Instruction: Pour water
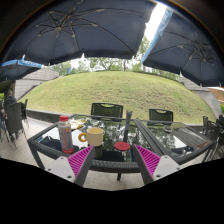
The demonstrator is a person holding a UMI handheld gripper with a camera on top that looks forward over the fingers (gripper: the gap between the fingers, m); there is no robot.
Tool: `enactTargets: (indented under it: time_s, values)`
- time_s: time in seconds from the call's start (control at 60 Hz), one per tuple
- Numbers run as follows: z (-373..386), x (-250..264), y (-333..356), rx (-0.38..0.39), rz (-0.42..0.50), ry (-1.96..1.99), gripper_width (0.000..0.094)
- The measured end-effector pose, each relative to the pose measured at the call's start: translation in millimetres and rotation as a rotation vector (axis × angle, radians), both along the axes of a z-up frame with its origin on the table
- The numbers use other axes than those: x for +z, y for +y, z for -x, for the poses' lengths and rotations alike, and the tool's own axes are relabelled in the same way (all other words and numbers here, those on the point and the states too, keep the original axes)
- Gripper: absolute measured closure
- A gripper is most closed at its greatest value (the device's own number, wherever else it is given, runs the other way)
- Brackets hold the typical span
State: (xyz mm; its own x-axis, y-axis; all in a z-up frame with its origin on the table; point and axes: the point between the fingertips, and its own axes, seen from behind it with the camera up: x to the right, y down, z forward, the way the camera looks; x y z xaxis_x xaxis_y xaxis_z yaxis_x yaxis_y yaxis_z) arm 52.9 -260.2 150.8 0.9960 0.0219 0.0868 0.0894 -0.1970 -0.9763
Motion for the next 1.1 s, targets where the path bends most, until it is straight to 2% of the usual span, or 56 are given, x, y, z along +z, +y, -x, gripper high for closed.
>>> enactTargets:
  time_s: [0.1, 0.35, 0.583, 0.8, 0.85, 0.95, 1.017, 1.033, 1.067, 1.1]
  values:
    - [-5, 0, 3, -0.015, -0.005, -0.011, 0.0113]
    - [8, 6, 13, 0.019, -0.049, 0.003, 0.0110]
    - [105, -6, 59, 0.166, -0.084, 0.026, 0.0120]
    - [209, -48, 114, 0.282, -0.071, -0.003, 0.0121]
    - [217, -50, 133, 0.271, -0.083, -0.007, 0.0123]
    - [225, -49, 166, 0.200, -0.120, 0.020, 0.0121]
    - [225, -48, 186, 0.166, -0.138, 0.063, 0.0168]
    - [225, -48, 189, 0.155, -0.141, 0.076, 0.0225]
    - [221, -49, 200, 0.124, -0.137, 0.092, 0.0446]
    - [215, -46, 200, 0.102, -0.148, 0.105, 0.0445]
